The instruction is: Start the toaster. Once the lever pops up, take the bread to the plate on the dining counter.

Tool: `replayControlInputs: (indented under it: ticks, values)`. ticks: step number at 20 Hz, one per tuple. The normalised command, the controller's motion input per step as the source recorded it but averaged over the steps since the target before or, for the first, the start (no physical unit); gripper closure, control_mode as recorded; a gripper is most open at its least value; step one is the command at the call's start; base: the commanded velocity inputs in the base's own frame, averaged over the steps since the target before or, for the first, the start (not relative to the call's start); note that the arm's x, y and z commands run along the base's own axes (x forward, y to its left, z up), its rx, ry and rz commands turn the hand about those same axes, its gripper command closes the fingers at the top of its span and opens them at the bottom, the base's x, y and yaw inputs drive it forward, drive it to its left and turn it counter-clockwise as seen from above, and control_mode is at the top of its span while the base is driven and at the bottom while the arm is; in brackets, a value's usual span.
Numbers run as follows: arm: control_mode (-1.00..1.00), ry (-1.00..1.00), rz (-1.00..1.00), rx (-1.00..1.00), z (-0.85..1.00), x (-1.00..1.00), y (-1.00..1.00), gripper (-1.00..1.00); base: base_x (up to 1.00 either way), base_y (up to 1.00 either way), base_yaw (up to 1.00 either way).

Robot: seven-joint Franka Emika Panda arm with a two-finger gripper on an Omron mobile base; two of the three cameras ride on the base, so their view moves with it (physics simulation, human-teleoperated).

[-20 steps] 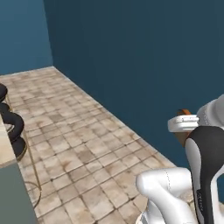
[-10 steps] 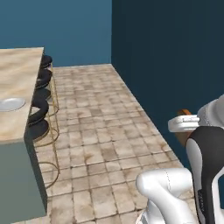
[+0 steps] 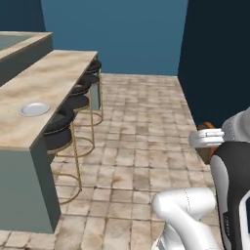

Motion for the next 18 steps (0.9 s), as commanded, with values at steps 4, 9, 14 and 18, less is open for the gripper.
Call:
replayControlInputs:
  ticks: [4,9,14,18]
  values:
    - [1.00,0.00,0.00,0.00,0.00,0.00,0.00,1.00,0.70,-0.65,0.51]
    - [1.00,0.00,0.00,0.00,0.00,0.00,0.00,1.00,0.66,-0.64,0.51]
    - [1.00,0.00,0.00,0.00,0.00,0.00,0.00,1.00,0.72,-0.55,0.51]
    - [1.00,0.00,0.00,0.00,0.00,0.00,0.00,1.00,0.69,-0.54,0.50]
